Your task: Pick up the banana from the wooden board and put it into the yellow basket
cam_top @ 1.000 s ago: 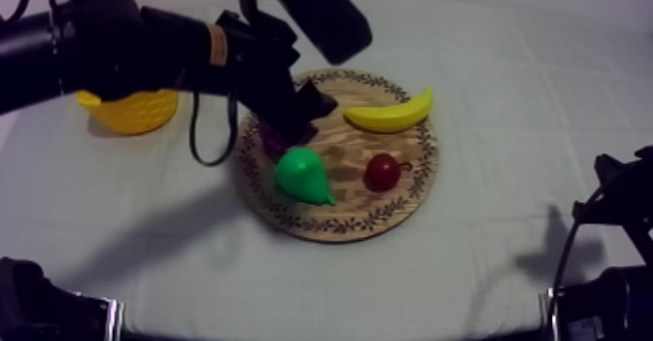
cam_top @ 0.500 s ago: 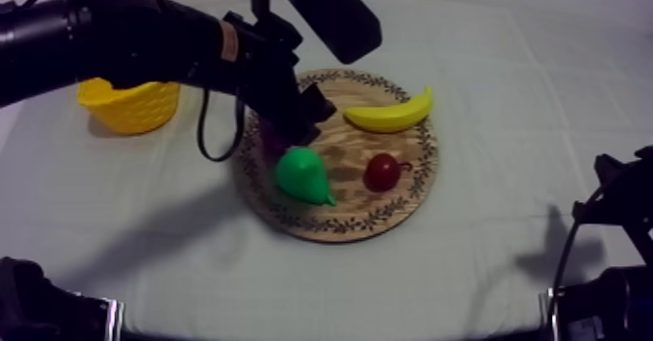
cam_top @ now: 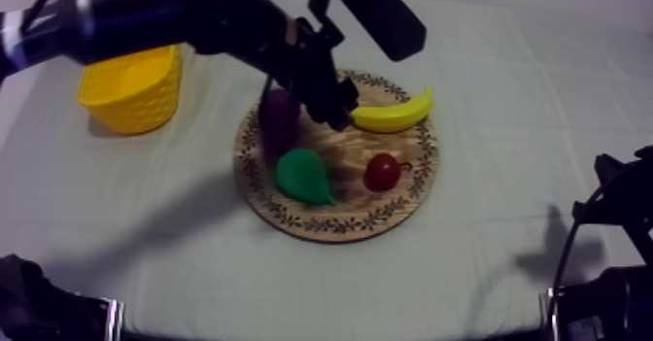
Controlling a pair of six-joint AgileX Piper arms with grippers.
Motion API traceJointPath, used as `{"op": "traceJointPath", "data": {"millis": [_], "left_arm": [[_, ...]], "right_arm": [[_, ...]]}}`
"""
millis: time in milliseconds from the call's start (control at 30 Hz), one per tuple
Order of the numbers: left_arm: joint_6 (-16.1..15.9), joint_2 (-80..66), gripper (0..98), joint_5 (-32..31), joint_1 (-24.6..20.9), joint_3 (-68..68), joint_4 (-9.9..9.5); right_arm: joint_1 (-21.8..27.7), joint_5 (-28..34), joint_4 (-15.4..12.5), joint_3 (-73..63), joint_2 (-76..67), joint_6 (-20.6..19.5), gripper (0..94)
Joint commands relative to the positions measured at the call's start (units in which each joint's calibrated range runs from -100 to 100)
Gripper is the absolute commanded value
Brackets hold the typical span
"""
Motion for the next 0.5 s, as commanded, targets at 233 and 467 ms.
{"op": "traceJointPath", "data": {"millis": [233,467], "left_arm": [[-3.09,17.21,70.5,11.03,-0.06,-20.24,-1.02],[-4.39,25.65,70.2,17.1,0.38,-30.38,-1.46]], "right_arm": [[0.0,0.03,0.01,-0.03,-0.02,0.01,0.3],[0.0,0.03,0.01,-0.03,-0.02,0.01,0.3]]}}
